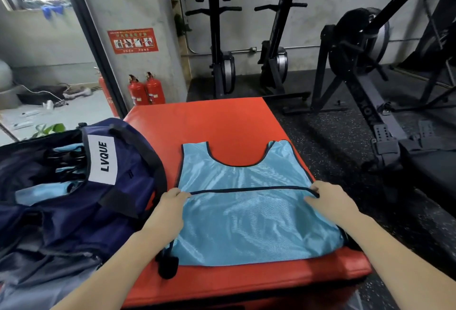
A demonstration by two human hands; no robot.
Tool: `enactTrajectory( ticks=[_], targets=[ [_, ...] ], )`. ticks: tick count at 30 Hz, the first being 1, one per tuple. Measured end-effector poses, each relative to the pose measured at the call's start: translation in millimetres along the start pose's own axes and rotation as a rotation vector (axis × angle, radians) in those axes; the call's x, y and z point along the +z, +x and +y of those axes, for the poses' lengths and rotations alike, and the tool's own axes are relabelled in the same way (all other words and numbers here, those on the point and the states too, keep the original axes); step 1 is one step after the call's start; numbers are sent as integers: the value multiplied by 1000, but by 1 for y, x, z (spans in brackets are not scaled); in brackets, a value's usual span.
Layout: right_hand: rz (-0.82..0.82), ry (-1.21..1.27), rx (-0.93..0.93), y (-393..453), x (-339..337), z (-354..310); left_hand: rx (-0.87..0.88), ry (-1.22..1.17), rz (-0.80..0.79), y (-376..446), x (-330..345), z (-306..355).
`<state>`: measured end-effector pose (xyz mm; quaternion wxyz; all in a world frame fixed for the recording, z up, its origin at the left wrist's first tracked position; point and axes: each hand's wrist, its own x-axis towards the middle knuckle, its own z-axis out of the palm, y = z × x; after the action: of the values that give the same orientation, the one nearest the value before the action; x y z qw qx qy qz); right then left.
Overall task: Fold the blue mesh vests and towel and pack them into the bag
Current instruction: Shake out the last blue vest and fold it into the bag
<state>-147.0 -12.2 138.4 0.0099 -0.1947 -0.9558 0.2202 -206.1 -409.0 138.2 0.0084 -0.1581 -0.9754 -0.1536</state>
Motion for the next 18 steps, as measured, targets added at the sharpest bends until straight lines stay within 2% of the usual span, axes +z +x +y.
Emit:
enactTrajectory(
  ticks=[5, 8, 15, 18],
  targets=[
    [105, 95, 54, 23, -16, -11, -34, 93, 58, 29, -3, 9],
    [145, 215, 80, 45, -15, -22, 22, 117, 94, 57, 1, 34],
    [217, 414, -1, 107, 0, -32, 155, -152, 36, 153, 38, 119],
    [175, 422, -44, 130, 9, -28, 190, -231, 27, 191, 49, 154]
  ],
)
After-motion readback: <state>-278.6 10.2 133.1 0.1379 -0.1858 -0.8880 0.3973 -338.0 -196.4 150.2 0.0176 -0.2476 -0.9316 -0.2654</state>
